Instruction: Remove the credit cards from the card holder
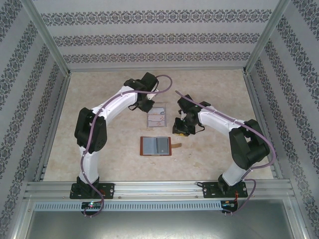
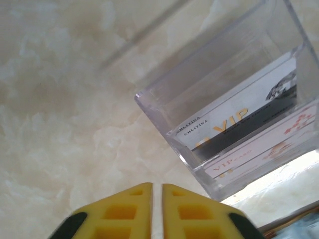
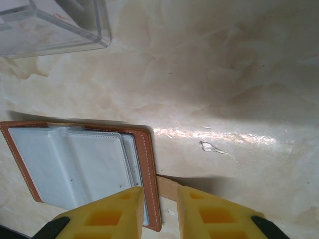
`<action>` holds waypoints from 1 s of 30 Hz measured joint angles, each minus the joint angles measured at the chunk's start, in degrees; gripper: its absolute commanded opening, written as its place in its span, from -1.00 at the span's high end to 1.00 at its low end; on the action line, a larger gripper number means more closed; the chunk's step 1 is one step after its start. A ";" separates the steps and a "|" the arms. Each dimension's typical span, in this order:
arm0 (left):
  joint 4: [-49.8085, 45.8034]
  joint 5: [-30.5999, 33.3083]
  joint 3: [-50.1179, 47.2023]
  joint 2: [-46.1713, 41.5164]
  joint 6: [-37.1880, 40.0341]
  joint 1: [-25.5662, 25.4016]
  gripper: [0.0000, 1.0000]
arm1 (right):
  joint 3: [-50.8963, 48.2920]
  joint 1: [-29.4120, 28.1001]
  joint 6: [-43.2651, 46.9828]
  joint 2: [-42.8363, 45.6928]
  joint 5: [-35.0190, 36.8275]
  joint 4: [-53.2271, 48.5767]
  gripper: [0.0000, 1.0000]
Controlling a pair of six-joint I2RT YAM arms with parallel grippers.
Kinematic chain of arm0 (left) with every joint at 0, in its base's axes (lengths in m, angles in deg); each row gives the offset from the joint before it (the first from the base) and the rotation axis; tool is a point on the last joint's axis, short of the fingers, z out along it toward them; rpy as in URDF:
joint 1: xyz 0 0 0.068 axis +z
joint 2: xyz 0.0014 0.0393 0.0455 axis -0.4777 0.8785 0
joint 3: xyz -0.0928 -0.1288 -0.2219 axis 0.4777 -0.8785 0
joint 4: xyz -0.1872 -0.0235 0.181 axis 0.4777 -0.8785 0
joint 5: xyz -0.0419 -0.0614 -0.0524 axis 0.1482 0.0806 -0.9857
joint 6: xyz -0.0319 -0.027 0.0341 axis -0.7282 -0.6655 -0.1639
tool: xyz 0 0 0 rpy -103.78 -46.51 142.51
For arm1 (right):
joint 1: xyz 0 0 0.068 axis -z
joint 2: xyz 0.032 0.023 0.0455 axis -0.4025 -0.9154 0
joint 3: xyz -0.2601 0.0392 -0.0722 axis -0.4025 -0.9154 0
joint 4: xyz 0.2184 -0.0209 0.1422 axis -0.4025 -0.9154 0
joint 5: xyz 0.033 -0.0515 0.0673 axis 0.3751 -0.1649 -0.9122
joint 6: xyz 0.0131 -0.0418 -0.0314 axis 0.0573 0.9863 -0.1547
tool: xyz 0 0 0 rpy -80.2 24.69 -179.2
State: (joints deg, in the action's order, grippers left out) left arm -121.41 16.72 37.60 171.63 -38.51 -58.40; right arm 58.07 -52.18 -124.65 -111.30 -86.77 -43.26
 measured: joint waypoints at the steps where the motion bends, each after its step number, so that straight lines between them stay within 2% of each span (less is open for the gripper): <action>1: 1.07 -0.02 -1.18 -0.90 -1.09 0.00 1.00 | 0.00 -0.24 -0.02 -0.04 0.00 0.15 0.47; 9: 10.91 -3.50 -14.03 -10.19 -11.19 1.55 1.00 | 0.00 -1.84 -0.07 -1.16 -0.61 0.90 0.47; 18: 18.14 -4.83 -22.91 -17.38 -19.52 3.10 1.00 | 0.02 -3.28 -0.37 -1.81 -0.87 1.75 0.47; 25: 19.52 -9.84 -25.64 -20.46 -23.93 3.10 1.00 | 0.02 -4.44 -0.66 -2.54 -1.07 2.19 0.47; 30: 15.45 -12.41 -24.28 -20.31 -27.06 3.08 1.00 | 0.00 -4.46 -0.68 -2.60 -1.07 2.47 0.47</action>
State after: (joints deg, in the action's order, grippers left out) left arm -105.96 4.31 13.32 151.33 -65.57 -55.32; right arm 58.07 -56.64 -125.33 -113.90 -87.85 -40.79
